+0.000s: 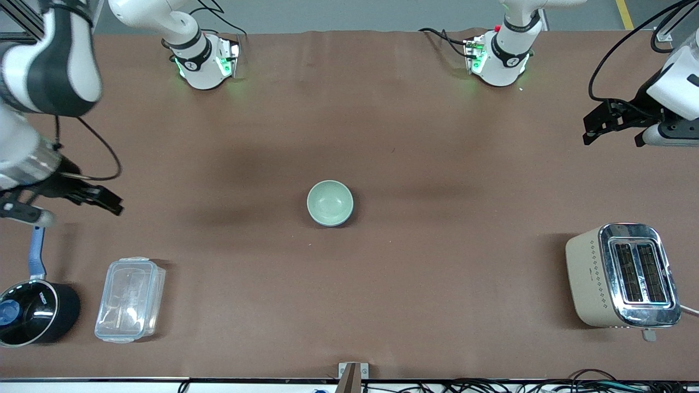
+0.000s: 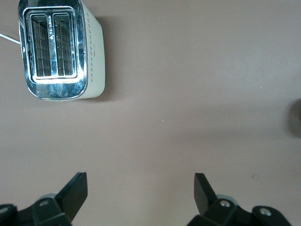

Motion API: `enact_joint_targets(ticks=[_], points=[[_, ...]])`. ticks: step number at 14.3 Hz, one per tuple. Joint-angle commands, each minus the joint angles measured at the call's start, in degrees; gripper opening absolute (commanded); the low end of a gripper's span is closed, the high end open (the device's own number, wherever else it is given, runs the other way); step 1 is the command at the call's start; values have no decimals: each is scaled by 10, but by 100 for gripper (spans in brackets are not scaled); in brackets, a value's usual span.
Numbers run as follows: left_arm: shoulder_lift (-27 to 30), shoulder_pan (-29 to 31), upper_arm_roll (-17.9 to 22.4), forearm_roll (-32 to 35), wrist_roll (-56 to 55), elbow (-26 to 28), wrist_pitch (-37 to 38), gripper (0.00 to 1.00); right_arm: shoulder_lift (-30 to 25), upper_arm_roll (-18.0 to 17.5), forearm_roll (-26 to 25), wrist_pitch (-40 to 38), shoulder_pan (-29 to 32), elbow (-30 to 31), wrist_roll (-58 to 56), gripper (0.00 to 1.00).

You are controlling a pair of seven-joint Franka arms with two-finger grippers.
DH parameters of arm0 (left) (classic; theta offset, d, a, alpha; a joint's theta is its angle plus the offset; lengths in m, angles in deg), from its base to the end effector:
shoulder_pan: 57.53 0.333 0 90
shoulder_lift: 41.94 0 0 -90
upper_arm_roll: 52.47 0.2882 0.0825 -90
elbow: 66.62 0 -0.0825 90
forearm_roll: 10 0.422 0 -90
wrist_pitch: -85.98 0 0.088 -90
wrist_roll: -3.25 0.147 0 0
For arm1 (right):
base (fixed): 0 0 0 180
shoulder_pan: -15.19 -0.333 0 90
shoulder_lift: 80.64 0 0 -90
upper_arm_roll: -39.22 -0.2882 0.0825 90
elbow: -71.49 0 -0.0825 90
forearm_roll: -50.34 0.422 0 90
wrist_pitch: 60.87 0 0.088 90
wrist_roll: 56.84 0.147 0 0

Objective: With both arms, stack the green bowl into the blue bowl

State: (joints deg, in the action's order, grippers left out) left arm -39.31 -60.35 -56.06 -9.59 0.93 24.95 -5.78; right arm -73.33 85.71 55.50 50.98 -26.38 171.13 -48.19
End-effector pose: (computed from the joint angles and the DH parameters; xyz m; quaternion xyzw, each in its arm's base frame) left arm 0.5811 -0.0649 0.5724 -0.9990 0.0357 -0.0249 0.0031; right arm 0.6419 -0.0324 0.4498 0.9899 -0.1270 0.0631 0.0012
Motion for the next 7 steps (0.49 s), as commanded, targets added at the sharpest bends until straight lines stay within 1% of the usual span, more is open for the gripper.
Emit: enact_joint_targets(ticks=[1,2,3,4,6,7], points=[[4,3,2,-2,10,-3,3,100,-34,36,-14,-21,-9,3,-40,100],[4,3,2,-1,9,-4,3,100,-35,48,-14,-40,-8,-8,-42,100],[4,3,2,-1,9,-4,3,100,-34,53,-14,-70,2,-32,-50,100],[4,2,2,-1,8,-4,3,100,-34,48,-14,-99,23,-53,-59,100],[3,1,2,-1,7,-4,3,100,-34,42,-13,-144,47,-85,-71,100],[3,1,2,-1,7,-4,3,100,-34,19,-13,-163,73,-100,-78,100]])
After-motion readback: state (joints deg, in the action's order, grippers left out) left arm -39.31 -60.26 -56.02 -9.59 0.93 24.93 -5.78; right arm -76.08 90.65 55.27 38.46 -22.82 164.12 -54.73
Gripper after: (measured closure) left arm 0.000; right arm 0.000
